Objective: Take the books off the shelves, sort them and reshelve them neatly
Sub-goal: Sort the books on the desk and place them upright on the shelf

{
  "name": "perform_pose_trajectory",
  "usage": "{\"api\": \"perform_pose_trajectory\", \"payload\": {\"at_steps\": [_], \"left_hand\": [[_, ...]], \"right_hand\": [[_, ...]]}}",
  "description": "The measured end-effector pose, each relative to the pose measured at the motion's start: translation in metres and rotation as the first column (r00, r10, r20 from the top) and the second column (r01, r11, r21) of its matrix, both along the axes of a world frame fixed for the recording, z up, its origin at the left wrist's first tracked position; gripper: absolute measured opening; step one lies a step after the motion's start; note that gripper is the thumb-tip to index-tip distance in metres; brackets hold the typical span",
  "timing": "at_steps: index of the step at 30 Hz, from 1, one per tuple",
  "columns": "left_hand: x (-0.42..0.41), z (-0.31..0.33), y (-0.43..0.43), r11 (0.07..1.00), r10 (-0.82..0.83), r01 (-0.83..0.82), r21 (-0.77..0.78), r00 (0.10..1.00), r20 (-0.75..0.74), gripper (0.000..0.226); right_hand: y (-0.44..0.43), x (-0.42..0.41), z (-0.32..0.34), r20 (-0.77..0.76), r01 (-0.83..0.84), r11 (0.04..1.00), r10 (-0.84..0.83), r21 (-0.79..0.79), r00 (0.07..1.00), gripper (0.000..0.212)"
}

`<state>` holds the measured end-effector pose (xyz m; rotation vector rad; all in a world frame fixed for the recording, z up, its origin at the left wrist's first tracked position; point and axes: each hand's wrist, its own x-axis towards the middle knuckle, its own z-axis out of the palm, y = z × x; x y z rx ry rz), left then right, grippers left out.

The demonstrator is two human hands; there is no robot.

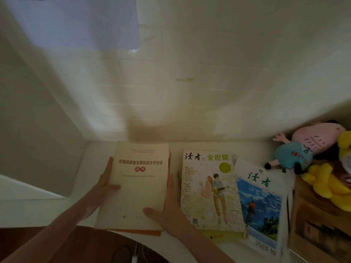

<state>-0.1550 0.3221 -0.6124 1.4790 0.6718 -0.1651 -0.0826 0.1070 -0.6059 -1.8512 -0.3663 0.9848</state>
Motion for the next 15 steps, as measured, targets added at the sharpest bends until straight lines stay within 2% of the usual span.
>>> {"api": "perform_pose_trajectory", "payload": {"at_steps": [6,11,15], "left_hand": [[0.000,-0.004,0.000,1.000,0.023,-0.023,0.006,0.999,-0.033,0.100],[0.008,-0.009,0.008,0.989,0.142,-0.144,-0.037,0.988,-0.055,0.090],[0.008,-0.012,0.001,0.995,0.096,-0.097,0.002,0.990,-0.100,0.094]], "right_hand": [[0.000,0.003,-0.001,0.194,-0.107,0.990,0.123,-0.089,0.973,0.116],[-0.003,0.018,-0.004,0.108,-0.144,0.987,0.151,-0.065,0.983,0.108],[0.000,0.017,-0.012,0.140,-0.193,0.970,0.213,-0.146,0.967,0.105]]}}
